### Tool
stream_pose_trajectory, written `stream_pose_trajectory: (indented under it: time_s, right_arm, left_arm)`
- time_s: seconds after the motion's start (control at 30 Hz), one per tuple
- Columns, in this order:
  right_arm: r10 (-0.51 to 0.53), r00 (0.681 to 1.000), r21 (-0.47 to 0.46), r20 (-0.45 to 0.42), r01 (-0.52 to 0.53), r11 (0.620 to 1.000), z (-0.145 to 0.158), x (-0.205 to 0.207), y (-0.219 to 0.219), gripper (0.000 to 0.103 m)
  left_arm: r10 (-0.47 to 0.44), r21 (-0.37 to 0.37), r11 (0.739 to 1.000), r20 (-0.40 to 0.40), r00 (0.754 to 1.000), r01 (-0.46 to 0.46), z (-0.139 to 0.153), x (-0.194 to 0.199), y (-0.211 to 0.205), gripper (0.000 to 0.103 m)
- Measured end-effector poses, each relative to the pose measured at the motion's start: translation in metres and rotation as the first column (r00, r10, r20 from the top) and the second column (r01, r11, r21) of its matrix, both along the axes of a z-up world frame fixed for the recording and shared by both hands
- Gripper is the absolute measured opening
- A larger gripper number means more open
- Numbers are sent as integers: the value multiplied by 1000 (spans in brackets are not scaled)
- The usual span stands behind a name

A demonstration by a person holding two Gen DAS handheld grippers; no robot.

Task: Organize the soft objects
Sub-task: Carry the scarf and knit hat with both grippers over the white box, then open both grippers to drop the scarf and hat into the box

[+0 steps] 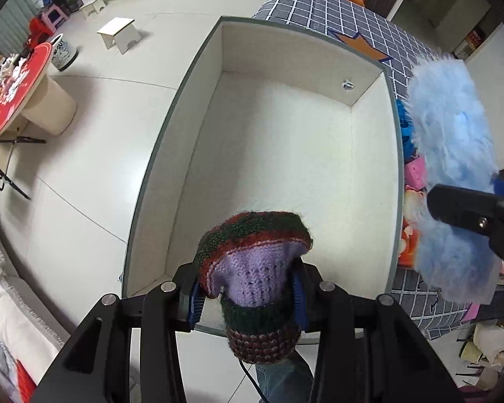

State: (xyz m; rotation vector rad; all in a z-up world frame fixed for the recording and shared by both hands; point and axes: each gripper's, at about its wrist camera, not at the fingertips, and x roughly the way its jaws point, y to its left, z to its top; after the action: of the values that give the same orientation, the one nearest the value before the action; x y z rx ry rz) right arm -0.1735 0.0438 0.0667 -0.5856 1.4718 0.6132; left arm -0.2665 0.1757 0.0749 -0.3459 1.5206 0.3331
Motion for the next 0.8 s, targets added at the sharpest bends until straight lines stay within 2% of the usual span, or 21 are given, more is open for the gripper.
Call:
stream_pose_trajectory:
  time_s: [0.4,0.8]
  right_arm:
    - [57,998,-23,36,-56,998,-5,-2,14,29]
    - [71,997,-30,39,-70,997,-8,-1,17,29]
  left_arm:
    - [1,15,1000,-29,1000,-1,-10,8,-2,45]
    - [18,50,999,-55,998,-15,-19,12,-3,46]
